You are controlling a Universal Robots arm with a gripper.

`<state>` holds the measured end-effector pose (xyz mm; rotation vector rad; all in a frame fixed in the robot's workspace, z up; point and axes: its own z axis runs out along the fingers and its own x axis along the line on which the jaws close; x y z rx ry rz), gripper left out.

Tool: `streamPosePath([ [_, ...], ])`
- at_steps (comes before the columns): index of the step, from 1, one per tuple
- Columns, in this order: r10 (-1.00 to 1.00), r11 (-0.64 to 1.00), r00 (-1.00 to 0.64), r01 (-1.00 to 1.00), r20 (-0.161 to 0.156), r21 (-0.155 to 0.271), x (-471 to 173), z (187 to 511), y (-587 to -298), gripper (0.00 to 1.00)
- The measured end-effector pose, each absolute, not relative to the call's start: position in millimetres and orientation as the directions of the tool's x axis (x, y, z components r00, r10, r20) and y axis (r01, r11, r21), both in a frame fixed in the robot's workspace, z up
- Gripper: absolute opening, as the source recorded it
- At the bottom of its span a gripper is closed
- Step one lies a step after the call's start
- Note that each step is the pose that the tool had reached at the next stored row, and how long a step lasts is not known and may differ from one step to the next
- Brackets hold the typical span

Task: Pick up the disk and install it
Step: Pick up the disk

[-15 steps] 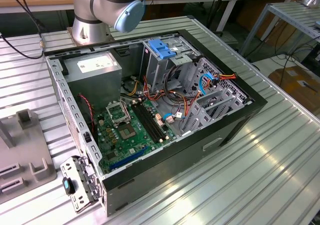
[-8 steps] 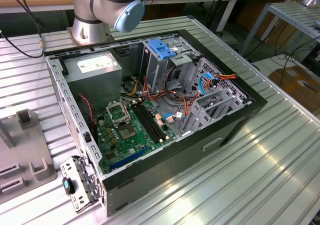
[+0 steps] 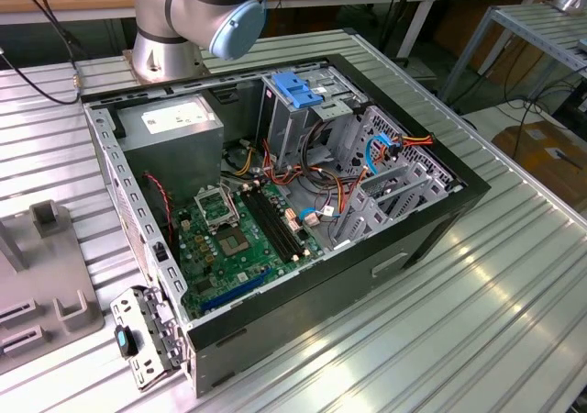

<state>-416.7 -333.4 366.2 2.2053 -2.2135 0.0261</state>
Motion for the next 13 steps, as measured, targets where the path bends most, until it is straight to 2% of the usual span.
streamPosePath([
  [13, -1.0, 0.004, -0.004, -1.0, 0.024, 0.0, -416.7, 384.8, -333.4, 0.35],
])
